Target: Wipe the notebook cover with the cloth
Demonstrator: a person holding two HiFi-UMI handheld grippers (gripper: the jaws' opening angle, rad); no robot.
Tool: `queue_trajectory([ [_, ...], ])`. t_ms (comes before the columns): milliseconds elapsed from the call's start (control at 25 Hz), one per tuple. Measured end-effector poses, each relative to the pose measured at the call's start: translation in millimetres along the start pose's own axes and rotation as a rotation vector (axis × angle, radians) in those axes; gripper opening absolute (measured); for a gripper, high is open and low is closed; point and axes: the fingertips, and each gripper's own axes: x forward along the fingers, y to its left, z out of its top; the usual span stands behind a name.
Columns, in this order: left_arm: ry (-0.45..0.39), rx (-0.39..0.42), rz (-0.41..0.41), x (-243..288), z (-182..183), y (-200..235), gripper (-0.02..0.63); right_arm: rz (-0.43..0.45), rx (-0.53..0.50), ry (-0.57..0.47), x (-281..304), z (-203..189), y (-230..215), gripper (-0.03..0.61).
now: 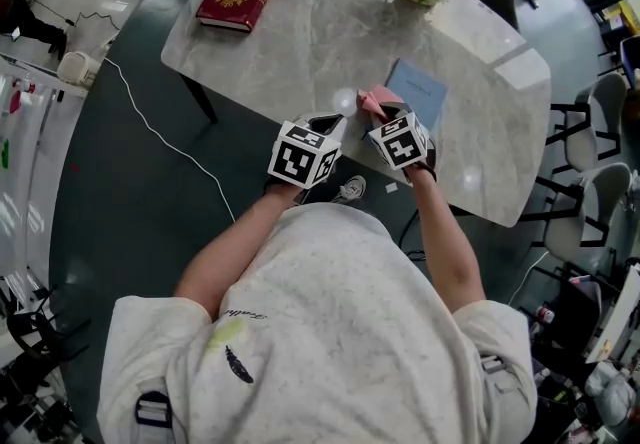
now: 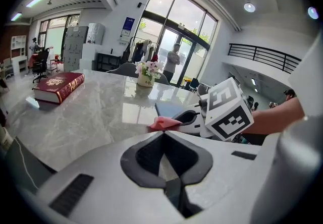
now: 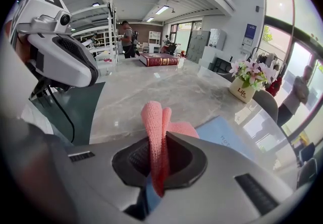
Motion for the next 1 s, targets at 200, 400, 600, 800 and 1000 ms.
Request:
queue_trajectory([
  [200,0.001,0.012,-0.013,-10,-6,-3,0.006,-0.009,0.015,0.0,-5,-3,13,0.015],
  [400,0.004,0.023,-0.028,-17,-13,-6,0.006,-0.022,0.034,-0.005,-10,-7,26,0.015],
  [600,0.009,0.034,-0.047,-23,-20,-13,0.006,-0.027,0.075,-0.01,-17,-13,44,0.015],
  [800,0.005,0.049,-0.071,-26,-23,-21,0.006,-0.049,0.123,-0.033,-28,-20,57,0.015],
  [1000,0.0,0.066,-0.124,-26,-22,-40,0.006,-0.091,0.186,-0.087,-52,-19,59,0.015],
])
